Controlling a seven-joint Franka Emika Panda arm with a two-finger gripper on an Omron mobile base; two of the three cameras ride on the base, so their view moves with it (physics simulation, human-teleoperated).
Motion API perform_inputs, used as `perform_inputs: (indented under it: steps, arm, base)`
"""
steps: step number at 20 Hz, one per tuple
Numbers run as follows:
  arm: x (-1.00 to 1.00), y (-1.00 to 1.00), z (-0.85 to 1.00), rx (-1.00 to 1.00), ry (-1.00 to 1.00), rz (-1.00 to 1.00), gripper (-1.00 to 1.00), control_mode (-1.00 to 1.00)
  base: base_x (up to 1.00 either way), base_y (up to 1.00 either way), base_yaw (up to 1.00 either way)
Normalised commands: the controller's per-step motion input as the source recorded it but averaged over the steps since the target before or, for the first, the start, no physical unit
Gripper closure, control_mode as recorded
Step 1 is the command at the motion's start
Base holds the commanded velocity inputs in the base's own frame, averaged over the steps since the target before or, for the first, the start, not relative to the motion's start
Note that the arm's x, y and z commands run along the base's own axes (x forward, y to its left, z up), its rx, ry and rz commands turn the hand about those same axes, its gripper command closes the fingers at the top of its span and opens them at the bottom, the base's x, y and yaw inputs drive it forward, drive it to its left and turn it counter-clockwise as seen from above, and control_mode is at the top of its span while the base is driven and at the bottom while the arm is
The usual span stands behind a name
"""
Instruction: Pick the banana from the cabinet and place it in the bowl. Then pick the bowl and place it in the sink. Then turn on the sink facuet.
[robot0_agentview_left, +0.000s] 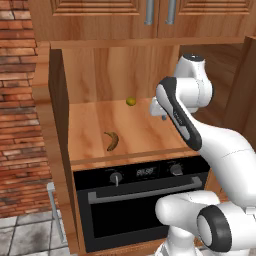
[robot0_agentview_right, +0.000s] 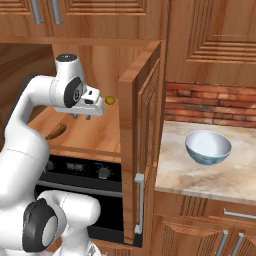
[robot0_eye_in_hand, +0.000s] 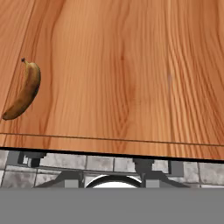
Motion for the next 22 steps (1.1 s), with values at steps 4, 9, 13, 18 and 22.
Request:
perform_inputs:
  steps: [4,9,13,18,22]
  arm:
    - [-0.08,0.00,0.00,0.00,-0.01,0.00,-1.00,-1.00]
    - [-0.03,0.25,-0.03,-0.06,0.00,-0.01,-1.00,-1.00]
    - [-0.02,0.61,-0.21,-0.03,0.00,-0.08,-1.00,-1.00]
    - [0.00,0.58,-0.28,0.00,-0.02,-0.07,-1.00,-1.00]
    - [0.02,0.37,-0.39,0.00,0.00,-0.08,-1.00,-1.00]
  base:
    - [0.00,0.00,0.00]
    - [0.00,0.00,0.00]
    - [0.00,0.00,0.00]
    - [0.00,0.00,0.00]
    - [0.00,0.00,0.00]
